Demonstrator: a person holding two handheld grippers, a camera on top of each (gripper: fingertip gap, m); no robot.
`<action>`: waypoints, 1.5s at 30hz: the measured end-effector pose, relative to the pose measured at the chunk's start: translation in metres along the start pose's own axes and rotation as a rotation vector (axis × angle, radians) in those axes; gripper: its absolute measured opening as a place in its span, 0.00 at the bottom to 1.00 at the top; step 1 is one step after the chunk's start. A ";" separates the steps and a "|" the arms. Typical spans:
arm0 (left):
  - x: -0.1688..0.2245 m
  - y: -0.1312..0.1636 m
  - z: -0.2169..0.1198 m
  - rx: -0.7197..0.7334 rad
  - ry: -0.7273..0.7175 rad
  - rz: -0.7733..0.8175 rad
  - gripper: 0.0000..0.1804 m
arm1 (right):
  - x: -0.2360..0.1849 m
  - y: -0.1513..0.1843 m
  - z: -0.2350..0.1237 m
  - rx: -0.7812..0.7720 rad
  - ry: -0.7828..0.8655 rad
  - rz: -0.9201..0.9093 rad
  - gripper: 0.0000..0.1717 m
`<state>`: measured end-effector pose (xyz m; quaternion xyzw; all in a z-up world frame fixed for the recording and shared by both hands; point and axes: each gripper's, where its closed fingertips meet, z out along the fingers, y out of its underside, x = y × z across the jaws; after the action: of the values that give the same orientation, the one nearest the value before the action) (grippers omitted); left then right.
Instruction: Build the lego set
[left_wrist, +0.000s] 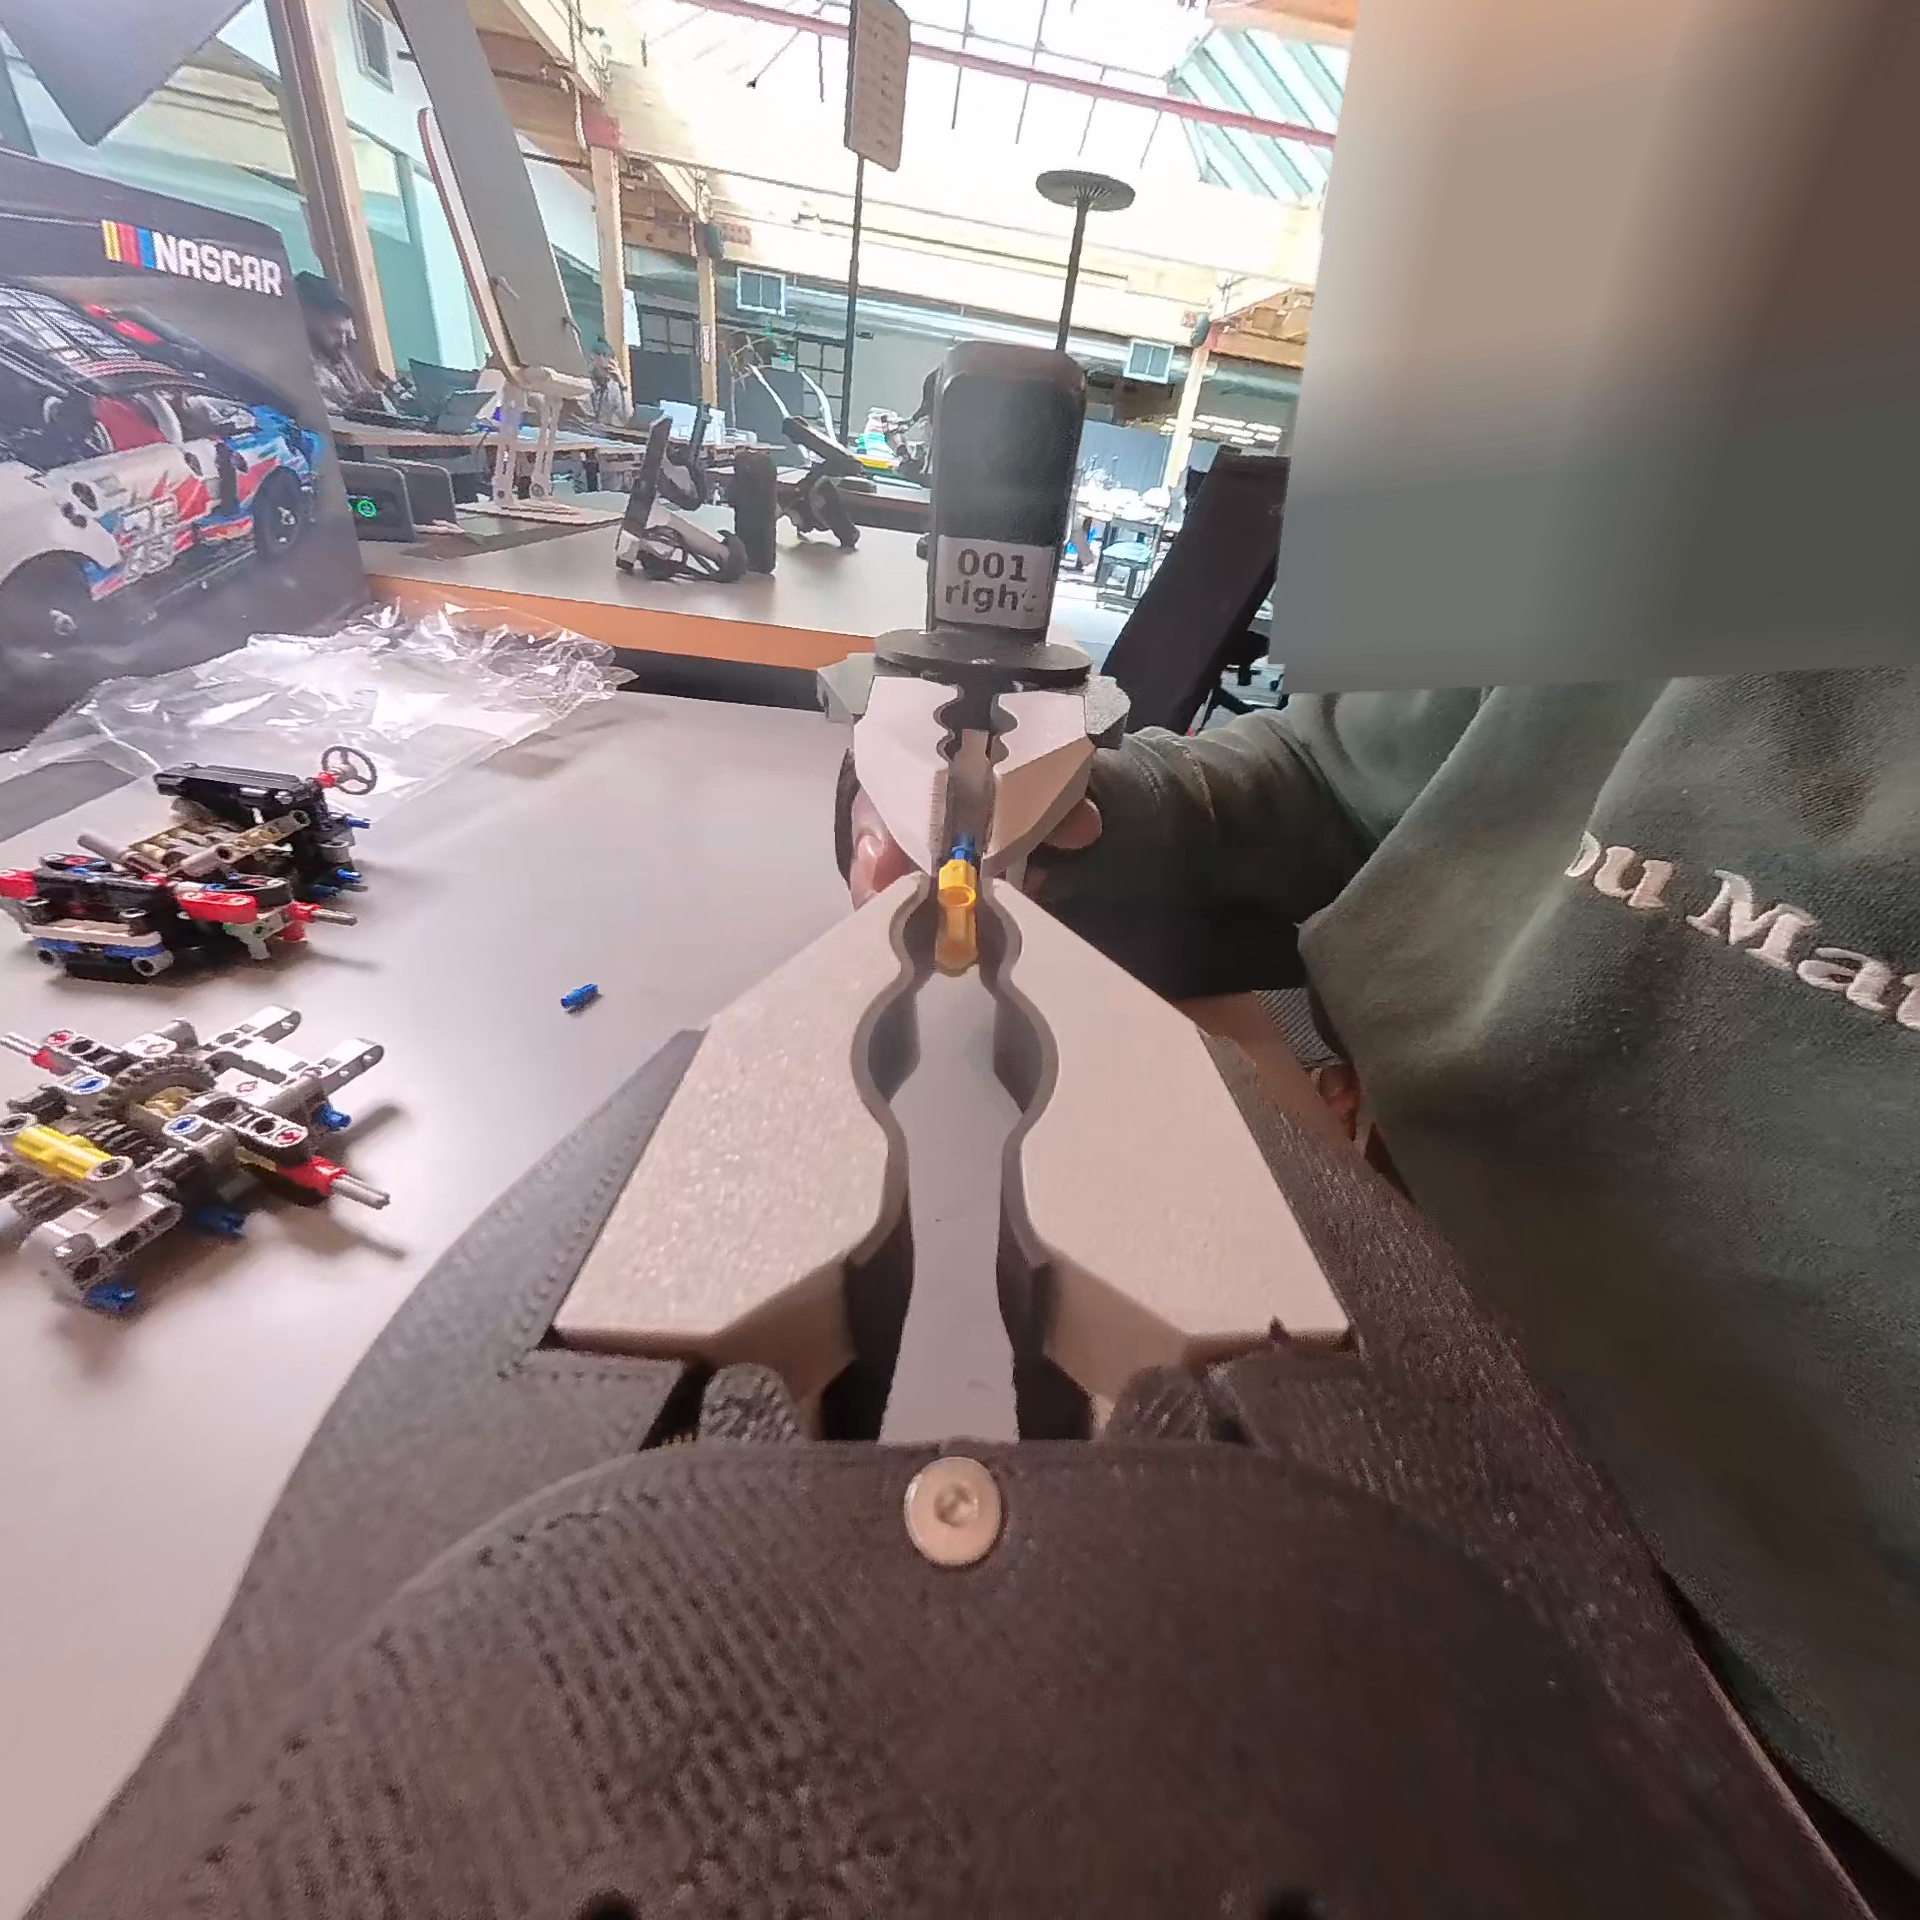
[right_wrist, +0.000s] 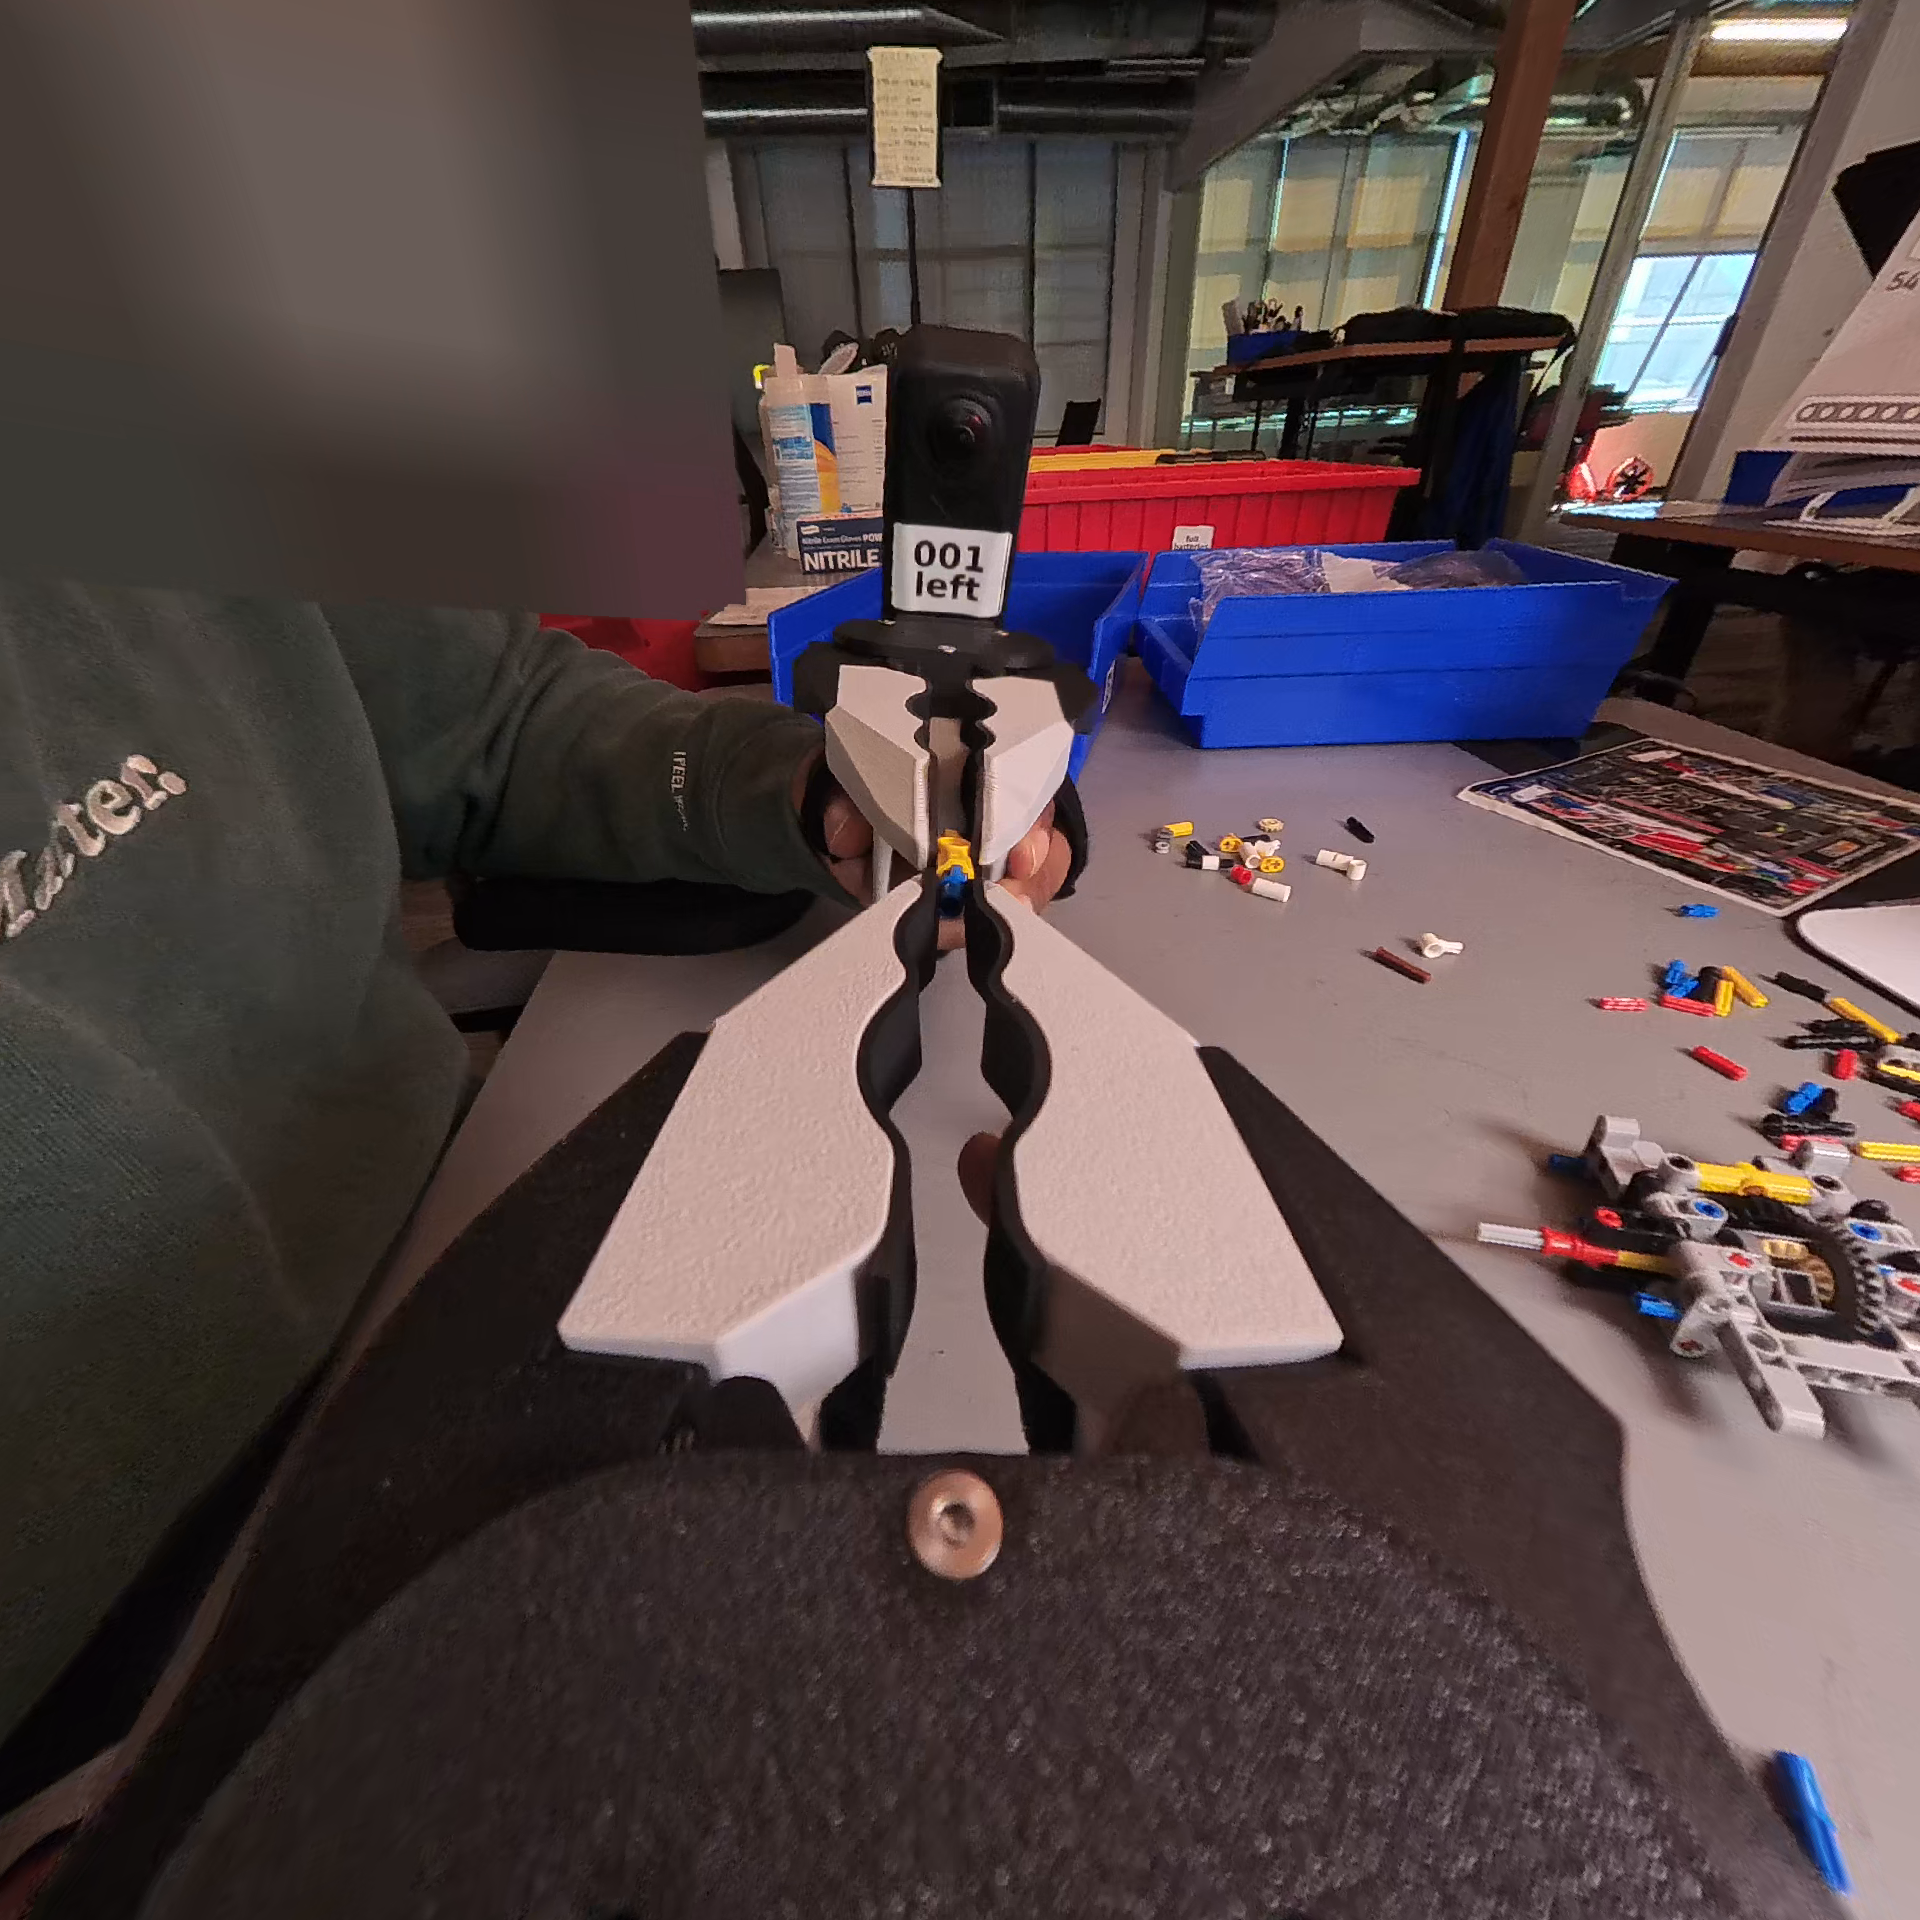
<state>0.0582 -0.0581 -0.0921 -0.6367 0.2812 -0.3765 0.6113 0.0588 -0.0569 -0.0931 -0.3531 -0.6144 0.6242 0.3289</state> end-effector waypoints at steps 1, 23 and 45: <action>0.001 0.001 0.000 -0.004 0.008 -0.004 0.03 | -0.001 0.001 0.000 -0.006 -0.007 0.011 0.02; 0.004 0.006 0.001 -0.055 0.007 0.041 0.03 | -0.004 0.010 0.005 -0.032 -0.023 0.069 0.02; 0.000 0.006 0.001 -0.085 -0.034 0.066 0.03 | 0.000 0.002 0.005 0.013 -0.015 0.077 0.02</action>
<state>0.0600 -0.0583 -0.0977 -0.6588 0.3072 -0.3329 0.6006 0.0545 -0.0594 -0.0957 -0.3696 -0.5987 0.6431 0.3022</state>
